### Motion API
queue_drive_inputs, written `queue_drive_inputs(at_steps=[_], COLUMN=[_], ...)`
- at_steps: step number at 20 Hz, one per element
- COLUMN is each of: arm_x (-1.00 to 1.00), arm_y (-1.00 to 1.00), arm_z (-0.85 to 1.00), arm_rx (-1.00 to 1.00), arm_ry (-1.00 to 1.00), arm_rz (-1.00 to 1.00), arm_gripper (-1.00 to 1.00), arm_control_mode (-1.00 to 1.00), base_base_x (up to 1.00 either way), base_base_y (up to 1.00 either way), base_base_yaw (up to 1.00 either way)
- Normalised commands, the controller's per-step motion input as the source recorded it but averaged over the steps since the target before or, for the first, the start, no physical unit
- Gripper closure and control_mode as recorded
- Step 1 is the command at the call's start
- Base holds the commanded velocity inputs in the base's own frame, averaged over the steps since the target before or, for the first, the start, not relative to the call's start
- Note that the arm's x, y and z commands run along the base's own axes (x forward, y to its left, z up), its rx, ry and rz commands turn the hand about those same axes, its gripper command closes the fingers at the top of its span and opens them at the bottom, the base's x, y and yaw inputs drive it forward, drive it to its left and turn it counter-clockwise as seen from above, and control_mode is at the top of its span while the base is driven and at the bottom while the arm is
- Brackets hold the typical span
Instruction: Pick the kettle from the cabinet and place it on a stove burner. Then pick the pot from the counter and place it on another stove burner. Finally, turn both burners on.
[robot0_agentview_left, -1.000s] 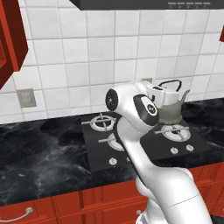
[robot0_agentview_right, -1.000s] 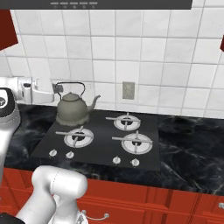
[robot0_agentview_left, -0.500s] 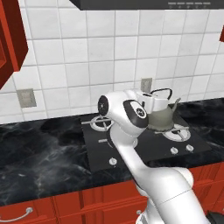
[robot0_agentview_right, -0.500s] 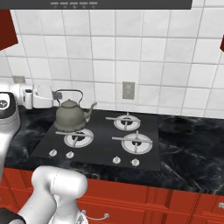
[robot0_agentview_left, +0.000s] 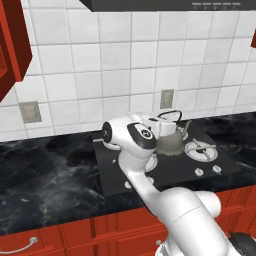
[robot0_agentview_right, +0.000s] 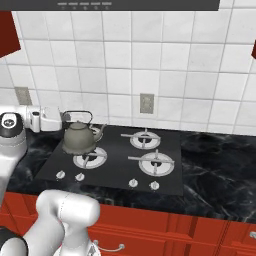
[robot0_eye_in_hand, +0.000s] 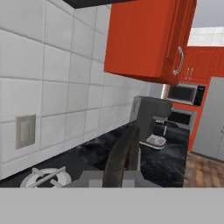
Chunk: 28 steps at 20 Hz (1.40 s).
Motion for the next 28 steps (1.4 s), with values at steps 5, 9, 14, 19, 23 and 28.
queue_drive_inputs(at_steps=[5, 9, 14, 19, 23, 28], arm_x=[0.33, 0.41, 0.47, 0.46, 0.47, 0.42], arm_y=[0.19, 0.23, 0.22, 0.2, 0.17, 0.13], arm_z=[-0.35, -0.38, -0.39, -0.34, -0.33, -0.32], arm_rx=[0.0, 0.0, 0.0, 0.0, 0.0, 0.0], arm_ry=[-0.05, -0.06, 0.0, 0.0, 0.0, 0.0], arm_rz=[-0.04, -0.03, -0.01, 0.0, 0.0, -0.01], arm_gripper=[1.0, 1.0, 1.0, 1.0, 1.0, 1.0], arm_control_mode=[-1.0, -1.0, -1.0, -1.0, -1.0, -1.0], base_base_x=[0.0, 0.0, 0.0, 0.0, 0.0, 0.0], base_base_y=[0.0, 0.0, 0.0, 0.0, 0.0, 0.0], base_base_yaw=[0.0, 0.0, 0.0, 0.0, 0.0, 0.0])
